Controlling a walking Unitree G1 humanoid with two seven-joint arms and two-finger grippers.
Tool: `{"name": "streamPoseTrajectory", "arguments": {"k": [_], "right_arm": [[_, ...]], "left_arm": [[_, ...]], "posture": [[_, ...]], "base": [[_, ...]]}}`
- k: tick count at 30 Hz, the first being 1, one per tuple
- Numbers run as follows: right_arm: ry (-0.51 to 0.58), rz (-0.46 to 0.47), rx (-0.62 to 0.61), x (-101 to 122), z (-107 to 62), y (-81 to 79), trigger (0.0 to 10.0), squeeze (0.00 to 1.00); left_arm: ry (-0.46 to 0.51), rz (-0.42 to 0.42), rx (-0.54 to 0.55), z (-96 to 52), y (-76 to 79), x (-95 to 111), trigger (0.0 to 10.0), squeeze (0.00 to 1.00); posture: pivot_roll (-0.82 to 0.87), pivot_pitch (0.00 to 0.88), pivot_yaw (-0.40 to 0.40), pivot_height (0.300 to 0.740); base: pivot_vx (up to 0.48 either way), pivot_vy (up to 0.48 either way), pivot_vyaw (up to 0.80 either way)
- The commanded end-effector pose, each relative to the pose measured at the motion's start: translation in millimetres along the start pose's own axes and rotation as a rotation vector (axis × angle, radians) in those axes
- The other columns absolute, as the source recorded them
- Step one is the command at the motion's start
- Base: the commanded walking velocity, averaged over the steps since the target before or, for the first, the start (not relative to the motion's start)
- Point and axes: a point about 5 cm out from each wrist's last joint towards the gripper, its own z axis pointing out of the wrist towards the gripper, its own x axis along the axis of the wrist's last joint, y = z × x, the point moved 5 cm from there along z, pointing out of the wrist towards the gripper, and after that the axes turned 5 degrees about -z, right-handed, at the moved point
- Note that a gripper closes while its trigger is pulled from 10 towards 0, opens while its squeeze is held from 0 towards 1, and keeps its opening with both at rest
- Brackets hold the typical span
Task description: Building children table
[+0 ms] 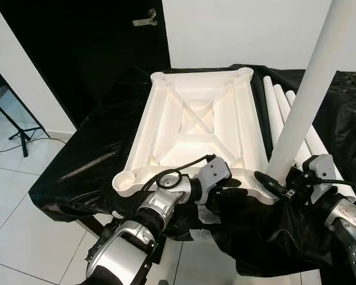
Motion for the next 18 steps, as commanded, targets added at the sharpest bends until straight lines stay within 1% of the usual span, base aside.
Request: {"name": "streamPoseTrajectory", "arguments": {"k": [1, 4, 5, 6, 7, 9, 10, 11, 13, 14, 15, 16, 17, 18], "right_arm": [[-0.053, 0.051, 0.023, -15, -2.7, -8.8, 0.0, 0.0], [-0.056, 0.072, 0.014, -17, -2.5, -11.9, 0.0, 0.0], [-0.04, 0.106, -0.073, -19, -0.2, -17.2, 0.0, 0.0], [-0.015, 0.14, -0.217, -20, 0.9, -18.7, 0.0, 0.0], [0.002, 0.166, -0.332, -19, -0.3, -18.6, 0.0, 0.0], [0.002, 0.166, -0.332, -19, -0.3, -18.6, 0.0, 0.0], [0.016, 0.174, -0.433, -18, -3.7, -16.1, 0.0, 0.0], [0.016, 0.174, -0.433, -18, -3.7, -16.1, 0.0, 0.0], [-0.001, 0.161, -0.638, -23, -18.4, -3.6, 0.0, 0.0], [-0.001, 0.161, -0.638, -23, -18.4, -3.6, 0.0, 0.0], [-0.013, 0.149, -0.713, -25, -26.4, 2.7, 0.0, 0.0], [-0.013, 0.149, -0.713, -25, -26.4, 2.7, 0.0, 0.0], [-0.021, 0.141, -0.754, -27, -31.2, 6.3, 0.0, 0.0], [-0.021, 0.141, -0.754, -27, -31.2, 6.3, 0.0, 0.0]], "left_arm": [[-0.095, -0.102, -0.165, -2.5, 27.4, -34, 10.0, 0.0], [-0.096, -0.102, -0.166, -2.5, 27.6, -34, 10.0, 0.0], [-0.096, -0.1, -0.167, -2.3, 27.6, -34, 10.0, 0.0], [-0.096, -0.098, -0.167, -2.0, 27.5, -33, 10.0, 0.0], [-0.096, -0.097, -0.166, -1.9, 27.3, -33, 10.0, 0.0], [-0.096, -0.097, -0.166, -1.9, 27.3, -33, 10.0, 0.0], [-0.095, -0.097, -0.165, -1.8, 27.2, -33, 10.0, 0.0], [-0.095, -0.097, -0.165, -1.8, 27.2, -33, 10.0, 0.0], [-0.096, -0.1, -0.164, -2.5, 27.2, -34, 10.0, 0.0], [-0.096, -0.1, -0.164, -2.5, 27.2, -34, 10.0, 0.0], [-0.096, -0.101, -0.165, -3.0, 27.6, -35, 10.0, 0.0], [-0.096, -0.101, -0.165, -3.0, 27.6, -35, 10.0, 0.0], [-0.097, -0.103, -0.166, -3.3, 27.9, -35, 10.0, 0.0], [-0.097, -0.103, -0.166, -3.3, 27.9, -35, 10.0, 0.0]], "posture": [[0.07, 0.0, 0.061, 0.74], [0.08, 0.0, 0.06, 0.74], [0.07, 0.0, 0.059, 0.74], [0.08, 0.0, 0.057, 0.74], [0.08, 0.0, 0.057, 0.74], [0.08, 0.0, 0.057, 0.74], [0.08, 0.0, 0.055, 0.74], [0.08, 0.0, 0.055, 0.74], [0.08, 0.0, 0.058, 0.74], [0.08, 0.0, 0.058, 0.74], [0.07, 0.0, 0.061, 0.74], [0.07, 0.0, 0.061, 0.74], [0.07, 0.0, 0.061, 0.74], [0.07, 0.0, 0.061, 0.74]], "base": [[0.0, 0.0, 0.0], [0.0, 0.0, 0.0], [0.0, 0.0, 0.0], [0.0, 0.0, 0.0], [0.0, 0.0, 0.0], [0.0, 0.0, 0.0], [0.0, 0.0, 0.0], [0.0, 0.0, 0.0], [0.0, 0.0, 0.0], [0.0, 0.0, 0.0], [0.0, 0.0, 0.0], [0.0, 0.0, 0.0], [0.0, 0.0, 0.0], [0.0, 0.0, 0.0]]}}
